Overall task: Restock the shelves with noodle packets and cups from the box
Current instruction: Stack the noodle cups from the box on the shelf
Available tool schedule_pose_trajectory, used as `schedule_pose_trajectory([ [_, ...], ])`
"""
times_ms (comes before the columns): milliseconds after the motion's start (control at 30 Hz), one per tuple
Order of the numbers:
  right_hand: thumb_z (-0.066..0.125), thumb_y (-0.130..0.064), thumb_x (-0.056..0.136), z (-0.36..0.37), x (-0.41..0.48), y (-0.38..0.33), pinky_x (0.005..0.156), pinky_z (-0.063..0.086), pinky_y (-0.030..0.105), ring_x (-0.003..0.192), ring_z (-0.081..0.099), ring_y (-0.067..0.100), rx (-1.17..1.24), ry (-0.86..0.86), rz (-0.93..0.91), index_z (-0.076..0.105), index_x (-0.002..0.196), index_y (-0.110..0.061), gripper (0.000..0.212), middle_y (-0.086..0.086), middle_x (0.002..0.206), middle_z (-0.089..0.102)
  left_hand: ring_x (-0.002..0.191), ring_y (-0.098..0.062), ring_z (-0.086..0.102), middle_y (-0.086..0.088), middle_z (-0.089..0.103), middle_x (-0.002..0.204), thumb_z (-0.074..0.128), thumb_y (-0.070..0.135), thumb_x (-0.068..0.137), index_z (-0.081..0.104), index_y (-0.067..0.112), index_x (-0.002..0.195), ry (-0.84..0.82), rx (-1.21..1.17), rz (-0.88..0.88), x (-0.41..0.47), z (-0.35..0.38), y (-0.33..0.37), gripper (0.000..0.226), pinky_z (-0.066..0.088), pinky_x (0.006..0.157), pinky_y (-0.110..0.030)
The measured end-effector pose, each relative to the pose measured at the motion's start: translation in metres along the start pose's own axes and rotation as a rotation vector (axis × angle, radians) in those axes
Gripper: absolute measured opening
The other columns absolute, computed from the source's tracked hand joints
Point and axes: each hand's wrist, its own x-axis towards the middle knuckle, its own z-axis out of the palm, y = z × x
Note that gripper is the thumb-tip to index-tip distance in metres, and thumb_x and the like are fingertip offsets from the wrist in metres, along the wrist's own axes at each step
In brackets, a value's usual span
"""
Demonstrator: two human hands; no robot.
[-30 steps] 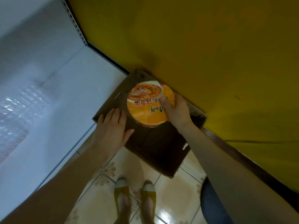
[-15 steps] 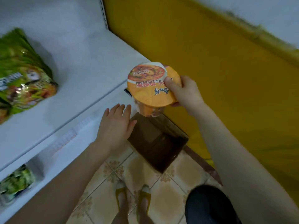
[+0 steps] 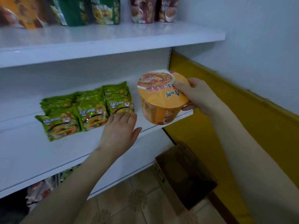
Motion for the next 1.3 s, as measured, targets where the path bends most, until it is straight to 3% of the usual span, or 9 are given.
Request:
schedule_pose_trajectory([
  [200,0.054,-0.047,0.088,0.072,-0.057,-0.078,0.049,0.057,0.024,0.077,0.061,0.012,0.047,-0.109,-0.109,0.048,0.119,-0.02,0.042,-0.003,0.097,0.06,0.082,-0.033,0.067,-0.013,0.07,0.086,0.039,0.038,0.081,0.068,0.003,0.096,0.06,0.107,-0.112,-0.079,-0.073,-0.076,0.047,0.054,0.069,-0.042],
  [367,0.055,-0.045,0.088,0.128,-0.091,-0.136,0.055,0.057,0.03,0.076,0.062,0.018,0.08,-0.214,-0.172,0.05,0.106,-0.022,0.03,0.0,0.095,0.06,0.074,-0.028,0.066,-0.009,0.069,0.079,0.039,0.038,0.082,0.068,0.006,0.088,0.117,0.196,-0.193,-0.133,-0.123,-0.126,0.043,0.052,0.065,-0.035],
  [567,0.057,-0.044,0.087,0.175,-0.097,-0.2,0.046,0.056,0.027,0.073,0.062,0.019,0.096,-0.297,-0.255,0.052,0.102,-0.015,0.033,0.0,0.088,0.059,0.069,-0.026,0.066,-0.006,0.068,0.076,0.038,0.039,0.082,0.068,0.006,0.087,0.209,0.272,-0.297,-0.158,-0.166,-0.178,0.044,0.053,0.063,-0.032],
  [733,0.057,-0.041,0.088,0.205,-0.073,-0.25,0.042,0.054,0.025,0.062,0.062,0.02,0.143,-0.365,-0.291,0.055,0.099,-0.013,0.03,-0.001,0.078,0.059,0.063,-0.023,0.066,-0.004,0.068,0.07,0.037,0.039,0.082,0.069,0.006,0.081,0.296,0.348,-0.351,-0.146,-0.189,-0.213,0.046,0.053,0.059,-0.025],
  [833,0.057,-0.039,0.089,0.219,-0.049,-0.276,0.041,0.055,0.026,0.064,0.063,0.021,0.137,-0.386,-0.312,0.054,0.103,-0.01,0.032,-0.001,0.083,0.059,0.063,-0.02,0.066,-0.001,0.068,0.069,0.036,0.04,0.082,0.07,0.008,0.081,0.343,0.392,-0.367,-0.126,-0.197,-0.235,0.046,0.052,0.057,-0.023],
  [1033,0.061,-0.039,0.086,0.237,0.021,-0.323,0.055,0.059,0.037,0.08,0.066,0.03,0.143,-0.397,-0.321,0.053,0.108,-0.006,0.041,0.012,0.098,0.063,0.06,-0.018,0.063,0.001,0.066,0.066,0.035,0.041,0.084,0.068,0.012,0.074,0.394,0.445,-0.381,-0.07,-0.196,-0.277,0.045,0.041,0.058,-0.022],
  [1133,0.063,-0.038,0.085,0.246,0.056,-0.348,0.064,0.058,0.047,0.082,0.068,0.037,0.164,-0.376,-0.322,0.051,0.11,-0.001,0.047,0.02,0.104,0.064,0.057,-0.015,0.062,0.004,0.065,0.063,0.034,0.042,0.083,0.068,0.015,0.072,0.417,0.472,-0.403,-0.038,-0.196,-0.298,0.045,0.044,0.052,-0.022],
  [1300,0.059,-0.033,0.088,0.26,0.097,-0.381,0.068,0.058,0.047,0.088,0.065,0.034,0.176,-0.376,-0.383,0.051,0.103,-0.001,0.036,0.014,0.09,0.058,0.052,-0.016,0.061,0.004,0.063,0.057,0.034,0.044,0.082,0.068,0.017,0.07,0.384,0.457,-0.429,0.004,-0.192,-0.322,0.045,0.041,0.042,-0.018],
])
